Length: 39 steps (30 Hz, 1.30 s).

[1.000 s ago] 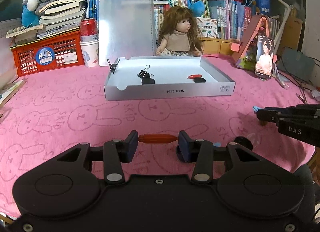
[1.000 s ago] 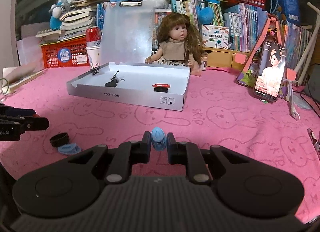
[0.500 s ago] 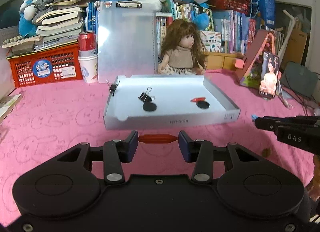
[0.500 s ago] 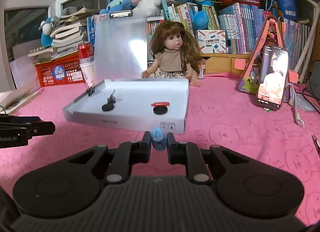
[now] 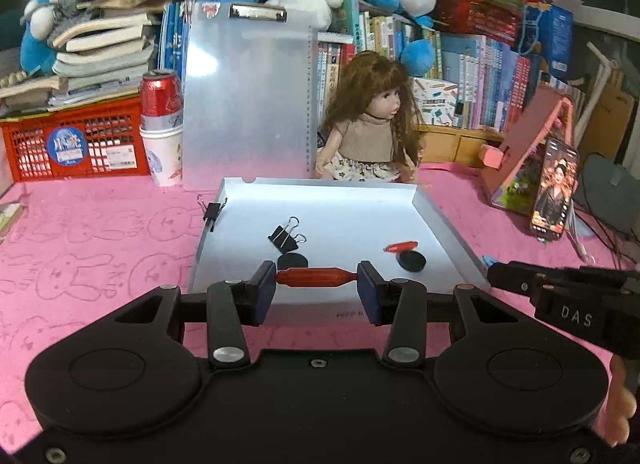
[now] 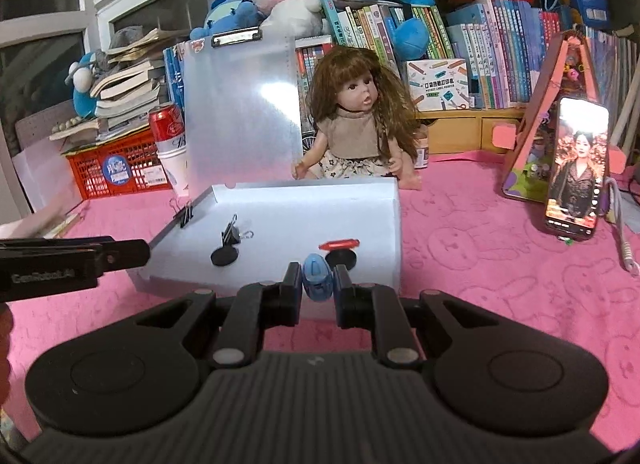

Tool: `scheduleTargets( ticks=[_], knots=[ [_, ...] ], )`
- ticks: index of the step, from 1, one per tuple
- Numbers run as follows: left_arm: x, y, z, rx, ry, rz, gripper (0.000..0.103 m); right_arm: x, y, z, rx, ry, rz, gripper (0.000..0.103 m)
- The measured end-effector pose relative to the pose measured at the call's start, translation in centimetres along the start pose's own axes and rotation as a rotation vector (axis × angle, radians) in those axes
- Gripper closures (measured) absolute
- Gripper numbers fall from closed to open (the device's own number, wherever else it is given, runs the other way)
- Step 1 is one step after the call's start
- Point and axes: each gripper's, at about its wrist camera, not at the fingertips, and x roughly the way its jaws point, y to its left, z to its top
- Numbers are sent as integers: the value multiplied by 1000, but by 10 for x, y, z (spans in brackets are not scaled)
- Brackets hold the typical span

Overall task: Organize rigid objects
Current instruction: 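Carry the orange stick and blue clip over the white tray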

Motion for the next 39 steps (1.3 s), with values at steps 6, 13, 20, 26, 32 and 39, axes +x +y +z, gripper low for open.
scheduleTargets(
  ticks=[6, 13, 20, 26, 32, 39],
  knots=[
    [38, 3, 18, -24, 60, 18, 61, 18, -5, 10, 45, 17, 14, 83],
    [85, 14, 44, -61, 132, 38, 61, 55, -14, 39, 76, 77, 27, 83],
    [132, 21, 60, -88, 190, 69, 61, 91, -26, 53, 128, 123, 26, 83],
    [163, 23, 68, -90, 204, 87, 61, 125, -30, 57, 135, 185, 5, 83],
    [189, 28, 71, -92, 220, 116, 61, 153, -35, 59, 131, 228, -23, 83],
    [206, 31, 70, -89, 226, 127, 61, 167, -33, 57, 112, 230, -25, 83]
  ],
)
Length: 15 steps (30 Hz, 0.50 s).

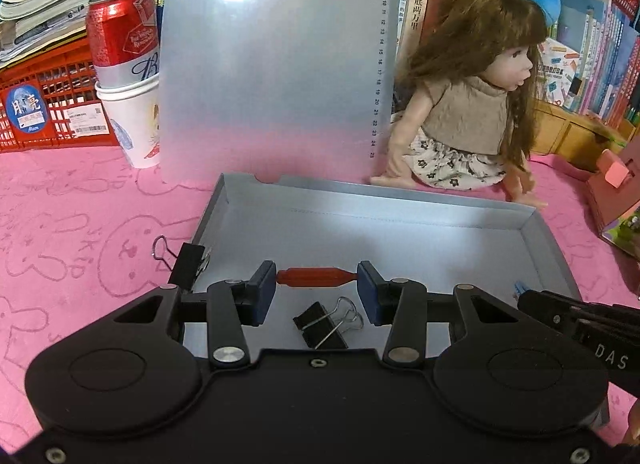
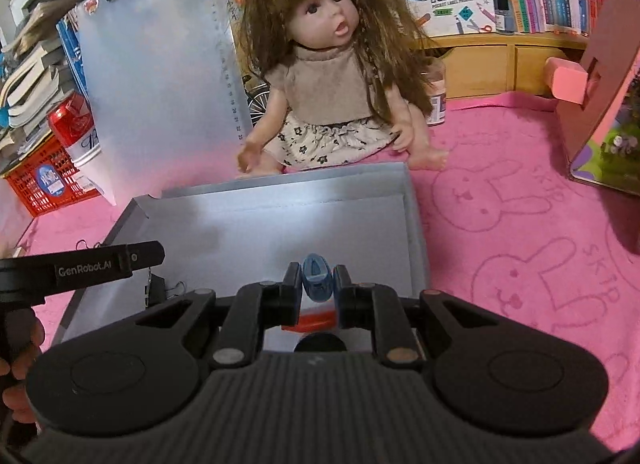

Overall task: Organize rigid objects
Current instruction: 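Carry the orange stick and blue clip over the white tray, then lower both items into the tray and open both tools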

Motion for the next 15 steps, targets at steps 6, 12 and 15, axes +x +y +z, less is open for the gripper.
scheduleTargets(
  ticks=[6, 12, 15],
  knots=[
    [10, -2, -2, 11, 14, 7, 61, 11, 2, -1, -19, 15, -7, 83],
    [19, -4, -2, 25, 20, 18, 61, 15, 3, -2, -38, 21, -12, 83],
    [23, -5, -4, 28, 29, 17, 61, 19, 4, -3, -43, 33, -14, 83]
  ],
)
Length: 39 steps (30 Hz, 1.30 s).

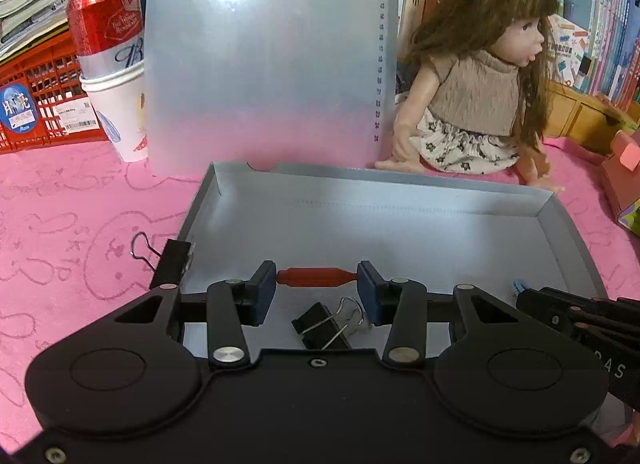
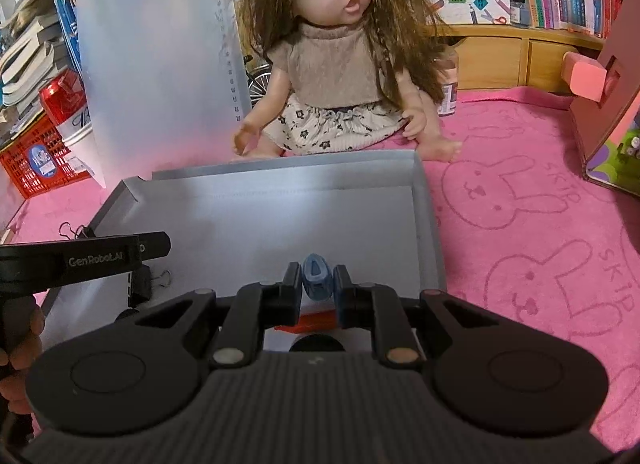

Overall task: Organize rigid objects
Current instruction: 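Lower both items into the tray and open both tools, then withdraw both open tools from the tray toward the cloth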

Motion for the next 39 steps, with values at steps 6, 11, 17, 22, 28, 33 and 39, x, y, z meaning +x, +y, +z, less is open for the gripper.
scheduleTargets(
  ticks=[6, 11, 17, 22, 28, 33, 39],
  knots=[
    [3, -2, -5, 29, -1, 6, 61, 3, 0, -1, -6, 5, 1, 83],
    [3, -3, -5, 42, -6, 6, 60, 3, 0, -1, -5, 6, 4, 78],
    [-10, -1, -6, 29, -21, -4, 51, -9, -1, -1, 12, -26, 16, 48],
    [-41, -3, -9, 55, -74, 5, 37, -32, 4, -3, -19, -64, 11, 41],
    [-82, 0, -23, 65, -112, -12, 33, -62, 9, -11, -58, -105, 13, 30],
    [-117, 5, -44, 72, -148, -41, 30, -100, 11, -27, -104, -153, 29, 18],
    [-155, 8, -72, 65, -176, -98, 27, -131, 11, -45, -120, -192, 45, 13]
  ],
)
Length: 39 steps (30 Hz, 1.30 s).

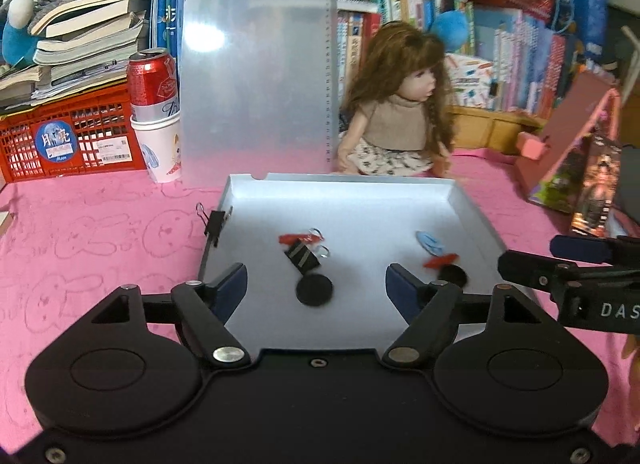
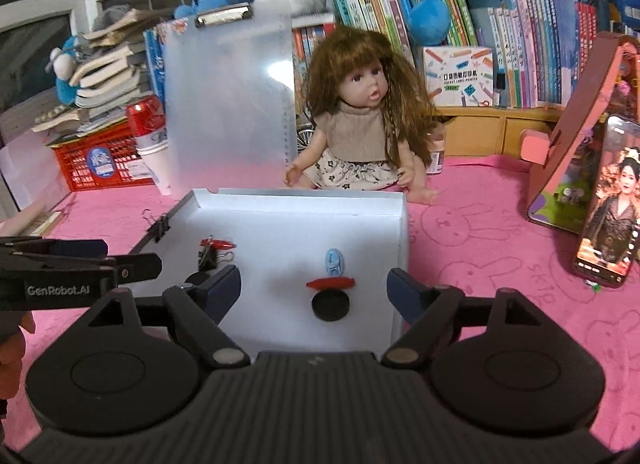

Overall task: Organize rigid objects
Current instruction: 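Withdraw both open tools from the tray toward the cloth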

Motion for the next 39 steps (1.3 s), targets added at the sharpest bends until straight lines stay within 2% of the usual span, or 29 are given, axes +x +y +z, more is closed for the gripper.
scheduleTargets(
  ticks=[4, 10, 20, 29, 39],
  knots=[
    [-22, -3, -15, 1, -16, -36, 24, -14, 0, -8, 4, -22, 19, 9],
    [-45, -11, -38, 59, -72, -23, 21, -36, 2, -28, -11, -57, 41, 6],
    [-65, -11, -73, 62, -56, -74, 19, -46, 7, -54, -47, -72, 34, 1],
    [-80, -8, -104, 42, -39, -79, 19, -65, 17, -81, -142, -111, 6, 0],
    [-100, -10, -135, 50, -67, -61, 18, -75, 12, -105, -164, -122, -38, 0]
  ],
)
